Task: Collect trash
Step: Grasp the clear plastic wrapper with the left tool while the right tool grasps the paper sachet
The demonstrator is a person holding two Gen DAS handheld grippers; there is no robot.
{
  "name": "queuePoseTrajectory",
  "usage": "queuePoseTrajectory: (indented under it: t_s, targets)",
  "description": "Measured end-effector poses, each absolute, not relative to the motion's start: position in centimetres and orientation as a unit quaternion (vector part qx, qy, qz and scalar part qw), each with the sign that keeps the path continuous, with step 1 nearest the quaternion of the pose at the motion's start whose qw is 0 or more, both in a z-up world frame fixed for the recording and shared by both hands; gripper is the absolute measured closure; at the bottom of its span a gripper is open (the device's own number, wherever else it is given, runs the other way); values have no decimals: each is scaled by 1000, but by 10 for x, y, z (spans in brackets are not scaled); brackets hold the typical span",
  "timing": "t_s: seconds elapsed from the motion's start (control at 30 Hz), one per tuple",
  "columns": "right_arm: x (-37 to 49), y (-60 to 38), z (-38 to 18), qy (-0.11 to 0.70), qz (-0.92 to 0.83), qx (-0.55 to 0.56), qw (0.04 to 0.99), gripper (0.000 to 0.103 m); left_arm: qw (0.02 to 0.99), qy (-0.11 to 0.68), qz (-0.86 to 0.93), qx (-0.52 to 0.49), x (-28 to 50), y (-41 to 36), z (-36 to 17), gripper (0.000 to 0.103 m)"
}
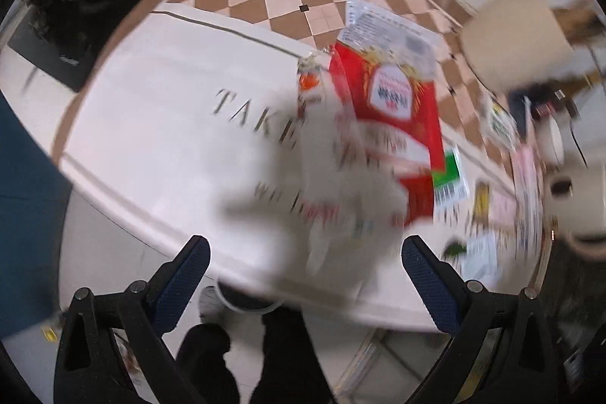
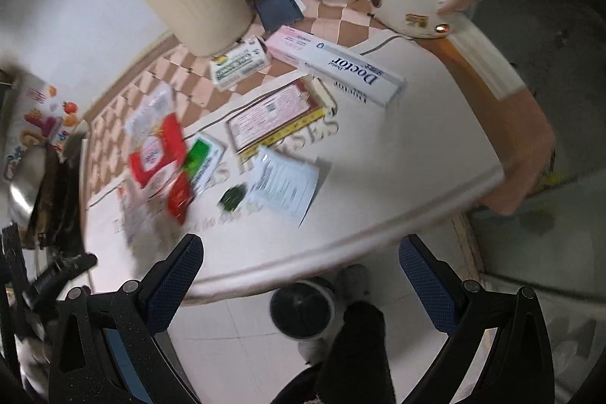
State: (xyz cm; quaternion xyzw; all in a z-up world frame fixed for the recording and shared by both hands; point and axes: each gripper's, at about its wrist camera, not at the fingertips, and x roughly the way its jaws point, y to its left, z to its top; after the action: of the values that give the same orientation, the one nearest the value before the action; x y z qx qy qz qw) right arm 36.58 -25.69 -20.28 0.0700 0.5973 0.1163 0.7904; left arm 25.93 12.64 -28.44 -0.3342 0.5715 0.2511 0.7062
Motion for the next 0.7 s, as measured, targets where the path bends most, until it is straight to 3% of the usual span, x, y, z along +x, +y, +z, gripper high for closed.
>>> queuePoseTrajectory:
  t_s: [0.13,0.2,0.23,0.3,0.4,0.43,0.53,0.57,0.6,0.67,0.7]
  targets:
    - [421,-246,-246,624,102,62,772,0,691,587,260,-332,305,144,-313,3]
    - [437,-238,-268,640,104,56,759,0,679,608,263,-316,329,149,-334,29]
    - [444,-229,-283,651,107,47,750,0,672,618,264,-312,336,152,-344,37]
    - [448,-214,-300,662,113,24,741,0,663,631,268,-300,344,156,-356,83]
    - [452,-190,-319,664,129,-12,736,5,666,635,276,-280,344,158,-359,100]
    - [452,-184,-323,663,133,-23,736,10,669,635,278,-269,343,158,-356,100]
    - [444,-162,-330,635,143,-95,753,46,681,628,286,-247,333,158,-342,100]
    - [442,-159,-331,627,142,-107,759,68,685,625,288,-240,329,158,-336,100]
    - [439,-158,-332,617,143,-115,766,84,691,619,293,-231,324,158,-327,100]
    - [437,-158,-334,615,147,-106,768,100,701,608,295,-229,317,157,-311,100]
    - [437,-161,-334,614,152,-94,769,101,709,598,296,-228,311,158,-299,100]
